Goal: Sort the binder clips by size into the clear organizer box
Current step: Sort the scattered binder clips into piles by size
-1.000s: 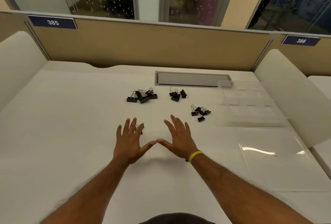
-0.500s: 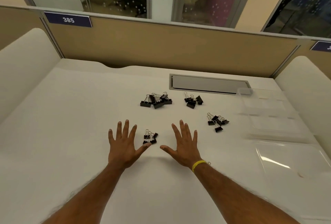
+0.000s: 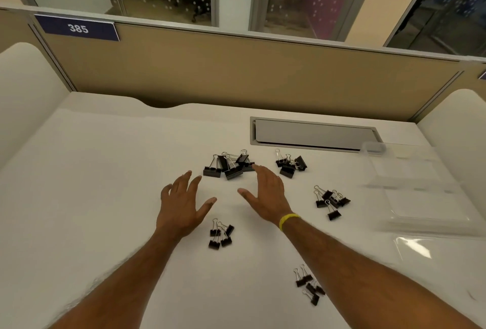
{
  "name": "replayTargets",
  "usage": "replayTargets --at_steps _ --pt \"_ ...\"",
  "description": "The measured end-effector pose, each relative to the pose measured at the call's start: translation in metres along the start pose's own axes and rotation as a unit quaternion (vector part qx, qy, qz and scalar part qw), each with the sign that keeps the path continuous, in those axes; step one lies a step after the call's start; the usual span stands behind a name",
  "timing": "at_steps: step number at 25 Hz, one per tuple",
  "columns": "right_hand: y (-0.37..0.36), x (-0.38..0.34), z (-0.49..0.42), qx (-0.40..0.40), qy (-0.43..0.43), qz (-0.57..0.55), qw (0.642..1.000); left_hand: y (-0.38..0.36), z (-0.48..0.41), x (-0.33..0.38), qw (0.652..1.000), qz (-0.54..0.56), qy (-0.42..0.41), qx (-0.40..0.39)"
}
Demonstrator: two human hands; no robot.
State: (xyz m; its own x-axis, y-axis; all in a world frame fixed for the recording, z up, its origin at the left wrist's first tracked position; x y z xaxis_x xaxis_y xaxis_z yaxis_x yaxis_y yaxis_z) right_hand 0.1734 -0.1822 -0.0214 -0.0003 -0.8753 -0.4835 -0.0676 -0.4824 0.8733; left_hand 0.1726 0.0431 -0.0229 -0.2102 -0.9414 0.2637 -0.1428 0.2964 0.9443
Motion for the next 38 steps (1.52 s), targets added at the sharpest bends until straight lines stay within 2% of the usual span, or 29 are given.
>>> replayTargets --at_steps 3,10,16,19,21,22,25,27,31,32,34,36,38 --pt "0.002 -0.007 -0.043 0.014 0.012 -0.025 1.000 -0.006 -0.030 -0.005 1.000 0.008 -0.008 0.004" --pt "-0.021 -0.004 -0.096 -0.041 -0.012 -0.052 0.998 -0.008 -0.065 -0.004 0.998 0.046 -0.012 0.041" --pt "-0.023 0.001 -0.103 0.015 -0.017 -0.062 0.998 -0.007 -0.068 0.000 0.989 0.123 0.027 0.080" --pt "-0.011 -0.003 -0.097 0.061 -0.060 -0.182 0.979 -0.002 -0.071 0.009 0.974 0.199 0.057 0.089" --pt "-0.007 -0.016 -0.088 0.069 -0.089 -0.312 0.943 -0.003 -0.075 0.017 0.938 0.321 0.118 0.061" --pt "-0.007 -0.026 -0.083 0.063 -0.089 -0.358 0.927 -0.008 -0.078 0.022 0.904 0.395 0.161 0.032" --pt "-0.013 -0.056 -0.065 0.045 -0.076 -0.433 0.897 -0.025 -0.083 0.040 0.761 0.591 0.264 -0.055" --pt "-0.018 -0.065 -0.057 0.036 -0.065 -0.443 0.894 -0.029 -0.080 0.043 0.694 0.653 0.299 -0.062" --pt "-0.020 -0.063 -0.050 0.000 -0.037 -0.420 0.907 -0.020 -0.071 0.016 0.664 0.667 0.337 -0.027" --pt "-0.020 -0.056 -0.051 0.025 -0.042 -0.373 0.926 -0.020 -0.068 0.005 0.659 0.666 0.349 -0.017" --pt "-0.022 -0.040 -0.054 0.075 -0.065 -0.203 0.974 -0.020 -0.063 -0.015 0.653 0.658 0.374 -0.005" --pt "-0.027 -0.030 -0.057 0.086 -0.092 -0.061 0.990 -0.021 -0.059 -0.025 0.661 0.644 0.386 -0.011" --pt "-0.034 -0.028 -0.061 0.085 -0.104 -0.008 0.991 -0.021 -0.058 -0.026 0.669 0.637 0.381 -0.022"
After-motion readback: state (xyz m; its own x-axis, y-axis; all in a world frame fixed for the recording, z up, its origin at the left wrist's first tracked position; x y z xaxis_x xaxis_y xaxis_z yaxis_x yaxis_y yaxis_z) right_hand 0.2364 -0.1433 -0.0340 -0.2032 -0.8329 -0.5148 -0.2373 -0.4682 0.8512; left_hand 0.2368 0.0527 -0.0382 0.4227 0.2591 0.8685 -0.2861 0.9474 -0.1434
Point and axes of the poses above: each hand's wrist, its own z-axis away from the middle knuckle, its own y-axis out of the back of the hand, x = y × z, the point moved 7 cm from there along -z, towards the middle knuckle, and after that the axes turned 7 degrees about x, right-handed, at the moved point
